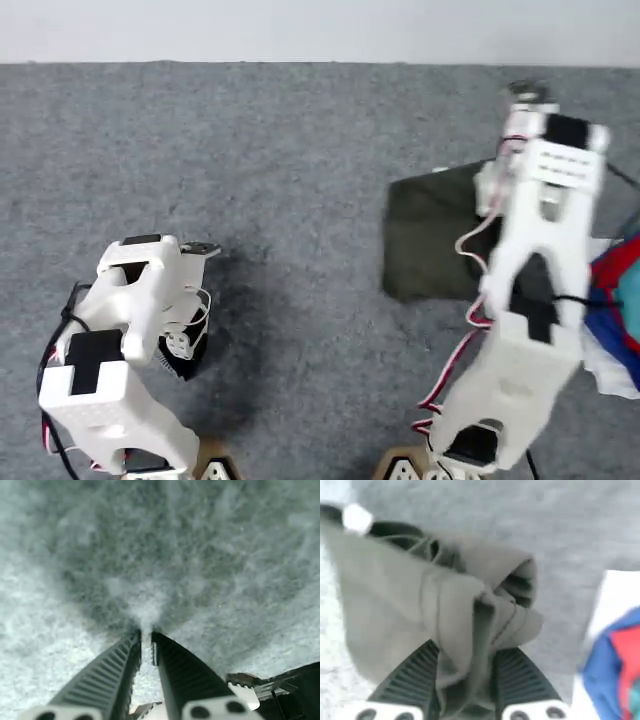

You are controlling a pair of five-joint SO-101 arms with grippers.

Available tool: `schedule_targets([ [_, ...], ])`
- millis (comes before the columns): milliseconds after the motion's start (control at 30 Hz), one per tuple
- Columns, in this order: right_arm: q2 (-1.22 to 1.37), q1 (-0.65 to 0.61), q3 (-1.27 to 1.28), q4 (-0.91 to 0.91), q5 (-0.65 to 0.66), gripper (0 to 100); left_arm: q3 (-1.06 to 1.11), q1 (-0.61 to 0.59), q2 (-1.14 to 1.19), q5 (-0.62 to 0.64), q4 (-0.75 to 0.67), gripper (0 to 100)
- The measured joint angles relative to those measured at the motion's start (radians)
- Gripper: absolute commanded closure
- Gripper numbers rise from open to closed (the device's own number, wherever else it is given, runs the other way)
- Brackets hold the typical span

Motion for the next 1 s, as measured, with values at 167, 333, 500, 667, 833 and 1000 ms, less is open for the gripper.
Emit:
schedule_targets([
  [167, -0.110, 0.167, -0.003, 0.017, 0.051, 99.0, 0.000, 0.000, 0.000, 0.000, 0.000, 96],
  [333, -0.167, 0.376, -0.003, -0.037, 0.140, 99.0, 0.000, 0.000, 0.000, 0.000, 0.000, 96],
  [500, -0.169, 0.583, -0.003, -0.180, 0.232, 99.0, 0.000, 0.000, 0.000, 0.000, 0.000, 96],
  [667, -0.169, 0.761, -0.003, -0.325, 0.281, 99.0, 0.000, 0.000, 0.000, 0.000, 0.000, 96],
  [833, -0.130, 0.867, -0.003, -0.370, 0.308, 98.3, 0.000, 0.000, 0.000, 0.000, 0.000, 96],
  [1000, -0.003, 0.882, -0.003, -0.371, 0.330, 83.1, 0.000, 0.000, 0.000, 0.000, 0.000, 96],
])
